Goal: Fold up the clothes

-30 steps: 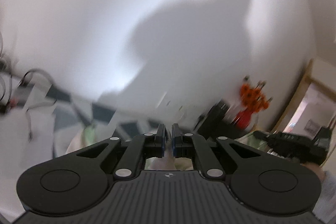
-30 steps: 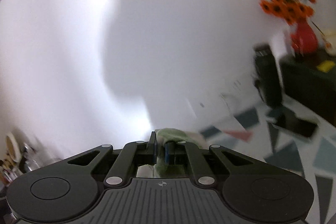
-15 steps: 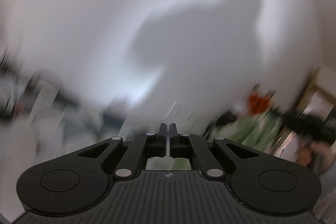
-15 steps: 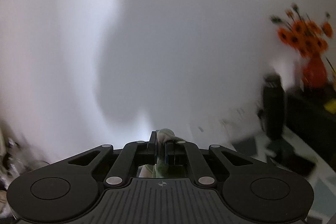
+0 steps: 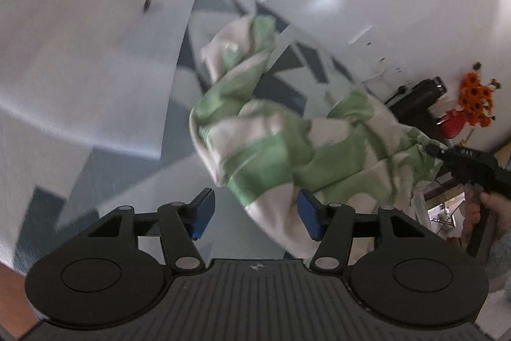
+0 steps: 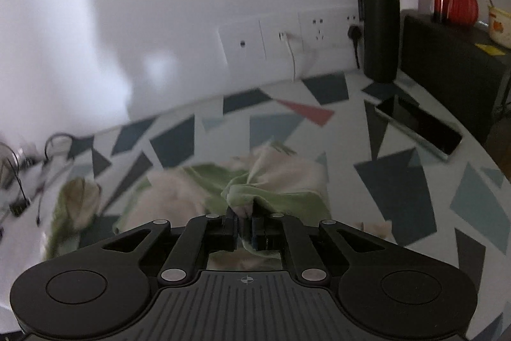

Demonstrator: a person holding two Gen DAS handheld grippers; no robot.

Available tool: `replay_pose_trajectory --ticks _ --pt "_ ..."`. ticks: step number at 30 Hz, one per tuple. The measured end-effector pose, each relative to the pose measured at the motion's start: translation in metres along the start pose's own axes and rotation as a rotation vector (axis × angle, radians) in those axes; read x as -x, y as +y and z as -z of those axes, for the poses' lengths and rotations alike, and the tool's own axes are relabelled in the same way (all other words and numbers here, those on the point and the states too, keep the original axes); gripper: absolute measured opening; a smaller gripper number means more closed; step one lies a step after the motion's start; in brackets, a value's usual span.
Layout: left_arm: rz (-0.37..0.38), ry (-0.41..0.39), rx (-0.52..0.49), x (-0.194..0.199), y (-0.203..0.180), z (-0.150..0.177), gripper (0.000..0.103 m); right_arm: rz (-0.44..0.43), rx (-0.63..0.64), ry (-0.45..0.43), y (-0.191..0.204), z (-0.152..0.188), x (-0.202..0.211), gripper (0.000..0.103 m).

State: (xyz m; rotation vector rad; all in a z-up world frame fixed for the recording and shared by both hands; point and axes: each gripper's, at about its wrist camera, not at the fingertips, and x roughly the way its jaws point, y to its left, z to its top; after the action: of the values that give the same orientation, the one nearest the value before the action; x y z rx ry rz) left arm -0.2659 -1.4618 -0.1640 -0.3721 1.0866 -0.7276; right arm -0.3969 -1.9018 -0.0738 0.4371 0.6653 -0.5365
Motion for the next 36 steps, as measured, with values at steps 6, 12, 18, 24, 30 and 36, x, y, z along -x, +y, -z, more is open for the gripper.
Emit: replay_pose_trajectory --ticks 6,12,18,24,30,36 --pt "0.064 0.032 0.053 -0.027 -0.002 0.004 0.084 -0.001 -0.027 0.029 -0.018 0.012 -0.006 0.031" --pt "0.059 0.018 0.056 -0.04 -0.017 0.01 0.099 -0.01 -0.108 0.056 -0.049 0.013 -0.003 0.045" --pt "-0.005 -0.005 0.036 -0.05 -0.033 0.007 0.102 0.055 -0.249 -0.103 -0.09 0.012 0.014 0.023" --pt "-0.034 -0.032 0.074 -0.051 -0.036 0.009 0.102 0.009 -0.294 -0.048 -0.113 0.013 0.019 0.033" --pt "-0.042 -0.072 0.118 -0.051 -0.036 0.012 0.102 -0.08 -0.253 0.054 -0.11 0.029 0.016 0.042" --pt "-0.033 -0.09 0.159 -0.051 -0.033 0.012 0.102 -0.188 -0.284 0.163 -0.09 0.041 -0.01 0.043"
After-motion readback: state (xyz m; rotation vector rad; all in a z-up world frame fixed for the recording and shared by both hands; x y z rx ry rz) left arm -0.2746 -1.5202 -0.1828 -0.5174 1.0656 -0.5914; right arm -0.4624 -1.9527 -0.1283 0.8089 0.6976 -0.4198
